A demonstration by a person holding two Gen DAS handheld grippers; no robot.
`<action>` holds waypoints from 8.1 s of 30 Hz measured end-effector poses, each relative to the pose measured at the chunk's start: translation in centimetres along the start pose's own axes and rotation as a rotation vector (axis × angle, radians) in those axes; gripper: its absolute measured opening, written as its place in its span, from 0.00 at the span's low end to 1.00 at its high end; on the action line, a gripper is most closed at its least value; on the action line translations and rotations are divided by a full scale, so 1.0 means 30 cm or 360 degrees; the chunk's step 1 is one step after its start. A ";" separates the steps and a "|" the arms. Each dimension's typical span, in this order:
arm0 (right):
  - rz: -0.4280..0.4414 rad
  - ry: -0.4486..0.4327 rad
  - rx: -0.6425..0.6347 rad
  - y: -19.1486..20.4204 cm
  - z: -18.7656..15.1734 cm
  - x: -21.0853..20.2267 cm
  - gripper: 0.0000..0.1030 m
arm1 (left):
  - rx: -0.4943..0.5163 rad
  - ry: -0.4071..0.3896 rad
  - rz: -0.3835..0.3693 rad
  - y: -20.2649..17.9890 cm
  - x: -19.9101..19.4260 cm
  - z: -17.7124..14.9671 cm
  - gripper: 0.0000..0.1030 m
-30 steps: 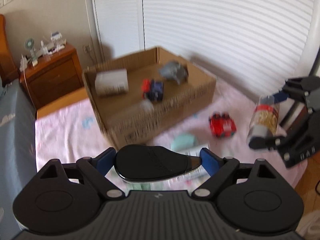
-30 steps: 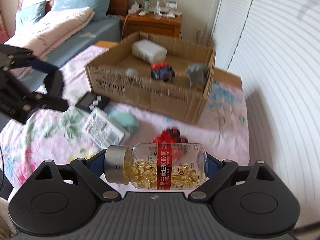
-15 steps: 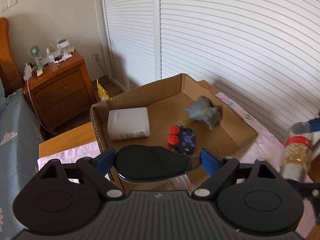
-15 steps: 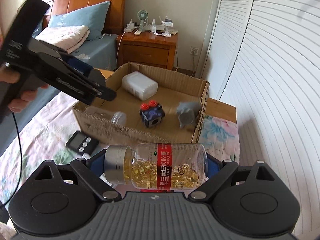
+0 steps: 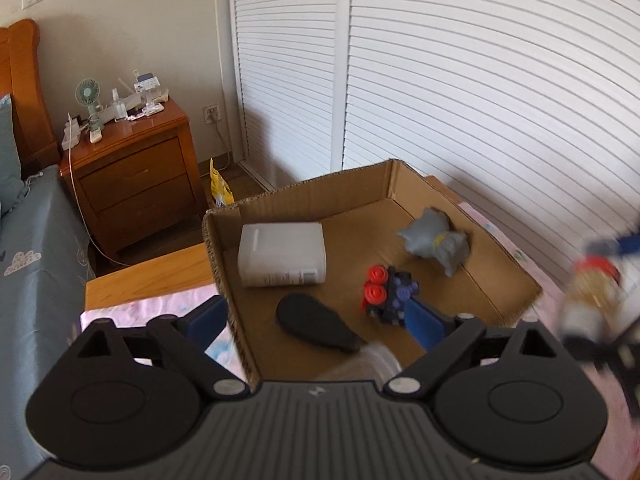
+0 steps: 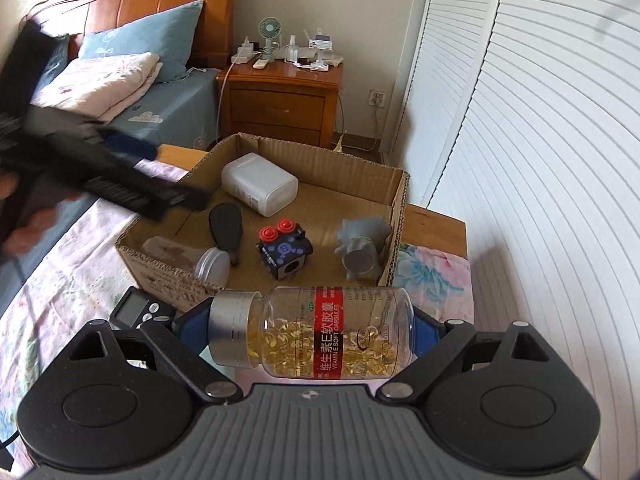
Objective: Organize rigid objects
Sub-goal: 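Carry capsule jar and black case into the box and open both tools, then move right tool to red S.L toy train while left tool approaches black timer, then close left tool on black digital timer while right tool grasps red toy train, then carry timer and toy train into the box and open both tools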
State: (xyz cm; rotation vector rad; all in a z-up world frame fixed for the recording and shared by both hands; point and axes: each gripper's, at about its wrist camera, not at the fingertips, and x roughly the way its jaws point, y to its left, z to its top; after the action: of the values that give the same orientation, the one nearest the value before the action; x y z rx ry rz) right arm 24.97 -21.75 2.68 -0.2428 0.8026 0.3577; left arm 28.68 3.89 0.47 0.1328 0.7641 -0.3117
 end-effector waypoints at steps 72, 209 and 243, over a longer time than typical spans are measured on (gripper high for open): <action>-0.0426 0.0137 0.0612 0.013 -0.405 0.241 1.00 | -0.0158 0.0153 0.0145 -0.048 -0.117 -0.386 0.98; -0.0073 -0.0206 -0.0039 0.074 -0.149 -0.080 0.57 | 0.0133 0.0003 -0.0138 -0.078 -0.073 -0.065 0.67; 0.0043 -0.0033 0.0090 -0.036 0.273 0.294 0.57 | -0.0087 -0.0146 0.0133 -0.112 -0.271 -0.310 0.99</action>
State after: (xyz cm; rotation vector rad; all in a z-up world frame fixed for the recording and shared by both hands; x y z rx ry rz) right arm 36.41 -17.97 1.78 -0.1753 0.7951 0.3617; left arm 15.95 4.71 -0.53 0.0977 0.6736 -0.2161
